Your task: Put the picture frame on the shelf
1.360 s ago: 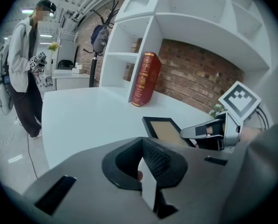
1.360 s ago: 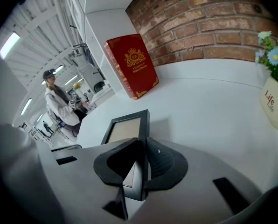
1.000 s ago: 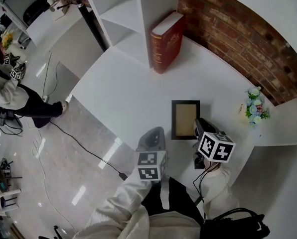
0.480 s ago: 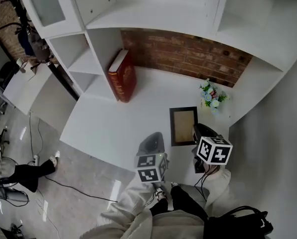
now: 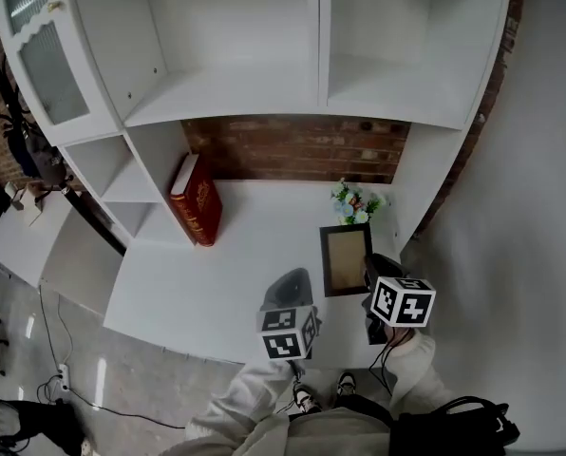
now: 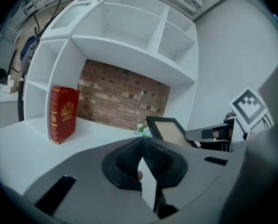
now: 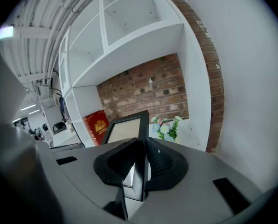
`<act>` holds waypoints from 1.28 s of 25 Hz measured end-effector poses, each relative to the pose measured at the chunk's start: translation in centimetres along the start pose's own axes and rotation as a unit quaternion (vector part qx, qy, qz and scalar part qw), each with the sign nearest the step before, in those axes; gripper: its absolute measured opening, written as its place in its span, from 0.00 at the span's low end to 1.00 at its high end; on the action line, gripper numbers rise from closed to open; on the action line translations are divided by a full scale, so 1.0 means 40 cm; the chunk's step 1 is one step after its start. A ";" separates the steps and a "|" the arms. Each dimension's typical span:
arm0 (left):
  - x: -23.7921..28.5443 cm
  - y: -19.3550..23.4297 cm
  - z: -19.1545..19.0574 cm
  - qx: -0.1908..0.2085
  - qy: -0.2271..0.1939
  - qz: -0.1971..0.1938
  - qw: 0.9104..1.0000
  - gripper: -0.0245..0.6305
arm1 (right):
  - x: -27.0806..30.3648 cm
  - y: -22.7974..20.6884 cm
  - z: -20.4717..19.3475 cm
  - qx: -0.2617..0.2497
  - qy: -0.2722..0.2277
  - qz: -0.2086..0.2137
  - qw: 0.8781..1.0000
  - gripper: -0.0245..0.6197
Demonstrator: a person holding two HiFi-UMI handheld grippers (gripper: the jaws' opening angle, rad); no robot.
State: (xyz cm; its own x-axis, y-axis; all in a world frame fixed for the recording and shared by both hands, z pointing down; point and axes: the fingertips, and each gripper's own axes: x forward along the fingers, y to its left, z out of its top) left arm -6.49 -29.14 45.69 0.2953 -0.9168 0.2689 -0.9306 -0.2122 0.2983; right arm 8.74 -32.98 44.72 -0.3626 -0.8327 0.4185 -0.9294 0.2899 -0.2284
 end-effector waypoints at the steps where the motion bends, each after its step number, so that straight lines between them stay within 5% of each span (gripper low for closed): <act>1: 0.003 -0.006 0.006 0.003 0.000 -0.003 1.000 0.05 | -0.009 -0.007 0.013 0.001 -0.007 -0.003 1.000 0.15; 16: 0.085 -0.135 0.212 0.058 -0.047 -0.050 0.996 0.05 | -0.155 -0.101 0.255 -0.015 -0.120 -0.032 0.992 0.15; 32: 0.089 -0.235 0.507 0.099 -0.129 -0.070 0.984 0.05 | -0.267 -0.076 0.562 -0.046 -0.221 -0.022 0.974 0.15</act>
State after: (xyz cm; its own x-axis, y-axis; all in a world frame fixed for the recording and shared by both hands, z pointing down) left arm -1.06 -37.27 25.29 0.3816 -0.9242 -0.0120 -0.9166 -0.3801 0.1242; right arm 16.99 -35.57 21.17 -0.2758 -0.9612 0.0013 -0.9531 0.2733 -0.1301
